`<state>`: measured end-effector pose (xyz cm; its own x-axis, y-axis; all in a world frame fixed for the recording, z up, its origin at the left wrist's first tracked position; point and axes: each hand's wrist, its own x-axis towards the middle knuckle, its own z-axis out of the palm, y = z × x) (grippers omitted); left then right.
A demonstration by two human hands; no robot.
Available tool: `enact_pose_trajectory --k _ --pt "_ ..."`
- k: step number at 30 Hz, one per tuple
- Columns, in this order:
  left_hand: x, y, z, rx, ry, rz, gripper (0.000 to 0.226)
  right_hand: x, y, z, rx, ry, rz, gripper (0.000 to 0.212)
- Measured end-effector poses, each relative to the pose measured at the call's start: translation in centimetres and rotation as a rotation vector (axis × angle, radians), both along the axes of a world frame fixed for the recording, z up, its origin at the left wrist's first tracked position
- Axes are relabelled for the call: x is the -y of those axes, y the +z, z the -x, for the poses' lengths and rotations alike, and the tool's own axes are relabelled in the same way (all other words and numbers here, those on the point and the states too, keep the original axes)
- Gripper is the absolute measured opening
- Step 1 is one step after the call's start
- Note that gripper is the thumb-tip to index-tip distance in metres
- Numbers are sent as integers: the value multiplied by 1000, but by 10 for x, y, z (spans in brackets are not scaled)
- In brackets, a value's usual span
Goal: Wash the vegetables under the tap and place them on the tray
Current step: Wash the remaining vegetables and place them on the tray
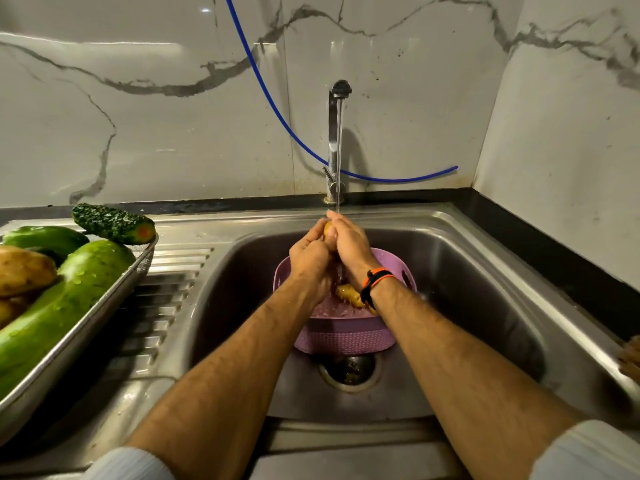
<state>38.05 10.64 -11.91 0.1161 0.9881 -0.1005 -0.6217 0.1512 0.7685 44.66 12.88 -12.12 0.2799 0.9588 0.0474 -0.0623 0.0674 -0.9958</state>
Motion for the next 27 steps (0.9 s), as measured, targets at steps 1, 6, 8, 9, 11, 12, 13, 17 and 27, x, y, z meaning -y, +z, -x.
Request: enact_pose_trajectory --k 1,6,8,9,11,12,13,17,27 --pt "-3 -2 0 38 4 24 49 -1 1 4 -2 -12 8 33" --pt "-5 -2 10 2 -156 35 48 -3 3 -8 -45 -71 14 23" --pt "-5 0 4 -13 -91 37 46 -3 -1 -5 -10 -47 -3 23" --pt "-5 0 1 -16 -47 45 45 -3 -2 -1 1 -33 -2 25" --pt "-7 -2 -1 9 -47 55 46 -4 0 4 4 -67 25 23" --pt "-7 -2 2 23 -98 52 46 -5 2 2 -12 -97 43 19" --pt "-6 -2 6 18 -163 48 47 -5 5 -2 -44 -111 60 17" --pt "-10 -3 14 -85 -193 -4 45 -3 7 -11 -110 -41 65 25" --pt "-16 -15 18 -825 117 -307 54 7 9 -12 -34 116 143 12"
